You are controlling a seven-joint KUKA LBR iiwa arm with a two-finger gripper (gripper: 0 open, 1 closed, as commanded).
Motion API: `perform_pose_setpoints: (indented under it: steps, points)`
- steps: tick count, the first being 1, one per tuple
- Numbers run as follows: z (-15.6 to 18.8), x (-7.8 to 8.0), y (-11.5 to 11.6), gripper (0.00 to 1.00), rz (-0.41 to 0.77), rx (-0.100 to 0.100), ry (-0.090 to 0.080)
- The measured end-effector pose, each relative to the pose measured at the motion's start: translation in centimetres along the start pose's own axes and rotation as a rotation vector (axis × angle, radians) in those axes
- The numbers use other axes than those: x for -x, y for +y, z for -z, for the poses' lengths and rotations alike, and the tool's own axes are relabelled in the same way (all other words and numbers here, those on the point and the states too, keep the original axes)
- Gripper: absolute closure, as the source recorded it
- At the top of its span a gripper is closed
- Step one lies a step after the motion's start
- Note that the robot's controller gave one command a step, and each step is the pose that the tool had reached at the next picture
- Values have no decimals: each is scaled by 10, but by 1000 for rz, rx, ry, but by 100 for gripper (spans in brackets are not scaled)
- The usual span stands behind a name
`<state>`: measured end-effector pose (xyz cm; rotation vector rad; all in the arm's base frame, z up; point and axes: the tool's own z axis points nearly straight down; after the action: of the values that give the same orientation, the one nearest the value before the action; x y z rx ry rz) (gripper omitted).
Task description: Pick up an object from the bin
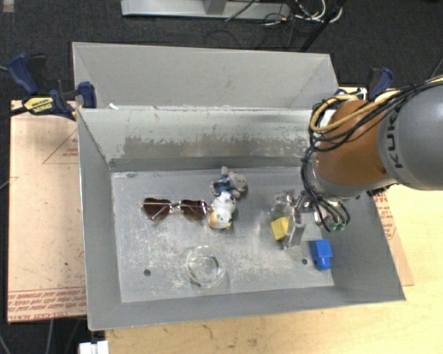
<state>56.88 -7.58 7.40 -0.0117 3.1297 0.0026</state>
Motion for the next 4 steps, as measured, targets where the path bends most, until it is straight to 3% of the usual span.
perform_pose_setpoints:
  steps: [2,3,4]
  points:
    - [4,-2,0,100,0,1,6]
    - [26,-3,0,100,0,1,12]
    - [43,-1,0,100,1,0,7]
